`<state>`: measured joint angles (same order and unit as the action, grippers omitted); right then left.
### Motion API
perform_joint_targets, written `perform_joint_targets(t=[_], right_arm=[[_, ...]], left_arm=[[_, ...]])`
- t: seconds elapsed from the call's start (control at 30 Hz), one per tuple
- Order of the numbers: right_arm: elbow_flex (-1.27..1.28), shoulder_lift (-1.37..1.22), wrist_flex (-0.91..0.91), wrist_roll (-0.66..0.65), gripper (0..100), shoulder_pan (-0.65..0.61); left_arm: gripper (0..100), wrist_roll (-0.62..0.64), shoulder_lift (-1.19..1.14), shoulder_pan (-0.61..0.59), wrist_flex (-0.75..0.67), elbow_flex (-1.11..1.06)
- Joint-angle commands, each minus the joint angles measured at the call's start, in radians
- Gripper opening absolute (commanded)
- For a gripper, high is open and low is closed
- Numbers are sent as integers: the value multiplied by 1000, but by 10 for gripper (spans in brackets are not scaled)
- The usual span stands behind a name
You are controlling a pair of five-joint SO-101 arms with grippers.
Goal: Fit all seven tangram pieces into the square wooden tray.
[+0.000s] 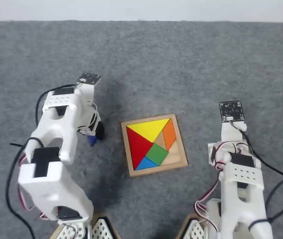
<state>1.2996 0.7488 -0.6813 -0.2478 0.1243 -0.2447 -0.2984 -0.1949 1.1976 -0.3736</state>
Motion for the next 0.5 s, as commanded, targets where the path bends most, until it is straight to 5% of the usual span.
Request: perform_joint_targets(t=[0.0, 0.27, 0.47], right_arm=[[-8, 31, 15, -12, 6, -7], [-8, 31, 18, -9, 6, -7], [-8, 31, 18, -9, 6, -7]], left_arm=[[186, 6, 38, -11, -26, 19], [185, 12, 393, 52, 28, -8], [185, 46, 269, 104, -35, -59]])
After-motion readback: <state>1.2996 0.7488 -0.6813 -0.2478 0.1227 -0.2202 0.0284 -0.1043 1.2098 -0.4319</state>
